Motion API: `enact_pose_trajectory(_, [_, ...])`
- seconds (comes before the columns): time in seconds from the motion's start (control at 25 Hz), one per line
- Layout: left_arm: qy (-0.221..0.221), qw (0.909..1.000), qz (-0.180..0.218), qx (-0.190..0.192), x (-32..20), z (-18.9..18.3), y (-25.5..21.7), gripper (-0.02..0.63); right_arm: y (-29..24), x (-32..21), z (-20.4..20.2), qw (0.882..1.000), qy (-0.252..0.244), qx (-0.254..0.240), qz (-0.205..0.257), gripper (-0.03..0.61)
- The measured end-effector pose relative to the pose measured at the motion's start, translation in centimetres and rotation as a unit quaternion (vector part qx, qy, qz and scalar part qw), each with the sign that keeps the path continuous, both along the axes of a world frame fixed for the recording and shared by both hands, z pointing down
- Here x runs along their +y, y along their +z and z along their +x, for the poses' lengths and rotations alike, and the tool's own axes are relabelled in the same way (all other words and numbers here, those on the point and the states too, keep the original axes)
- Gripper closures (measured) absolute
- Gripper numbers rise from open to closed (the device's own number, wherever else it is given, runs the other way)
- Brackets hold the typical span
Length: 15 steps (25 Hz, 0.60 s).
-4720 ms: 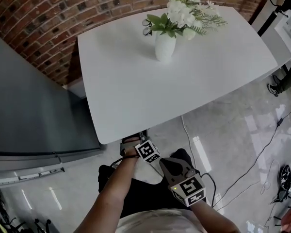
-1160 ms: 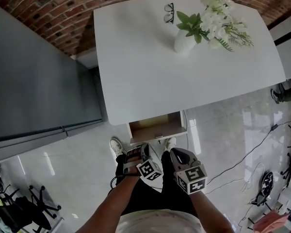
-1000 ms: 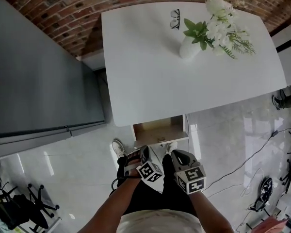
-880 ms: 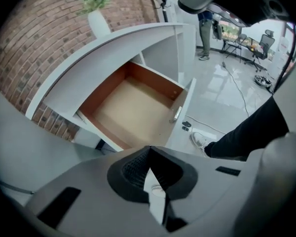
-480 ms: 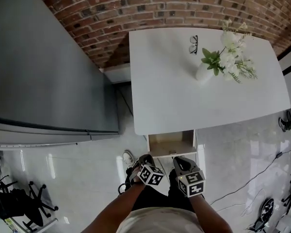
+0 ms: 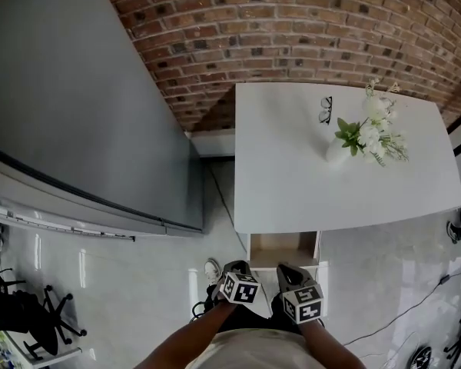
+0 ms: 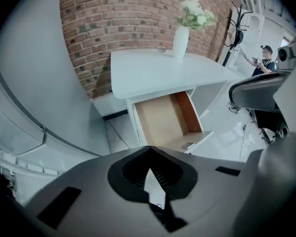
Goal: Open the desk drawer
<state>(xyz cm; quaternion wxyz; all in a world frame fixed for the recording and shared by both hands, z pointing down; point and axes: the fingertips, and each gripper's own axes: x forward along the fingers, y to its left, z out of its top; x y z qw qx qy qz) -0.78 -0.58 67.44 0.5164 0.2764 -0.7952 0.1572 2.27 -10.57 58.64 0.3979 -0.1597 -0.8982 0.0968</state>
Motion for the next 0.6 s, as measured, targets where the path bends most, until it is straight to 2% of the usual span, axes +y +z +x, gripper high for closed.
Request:
enact_pose_trajectory(0.44, [-0.107, 0.9929, 0.045, 0.025, 1.4, -2.0, -3.2, 0.607, -1.5, 0.9, -2.5, 1.000, -0.009, -0.016, -0.011, 0.569])
enact_pose_trajectory(0.6, [-0.115, 0.9916, 0.053, 0.026, 0.8, -1.8, -3.6, 0.607, -1.2, 0.7, -2.8, 1.000, -0.010, -0.010, -0.020, 0.569])
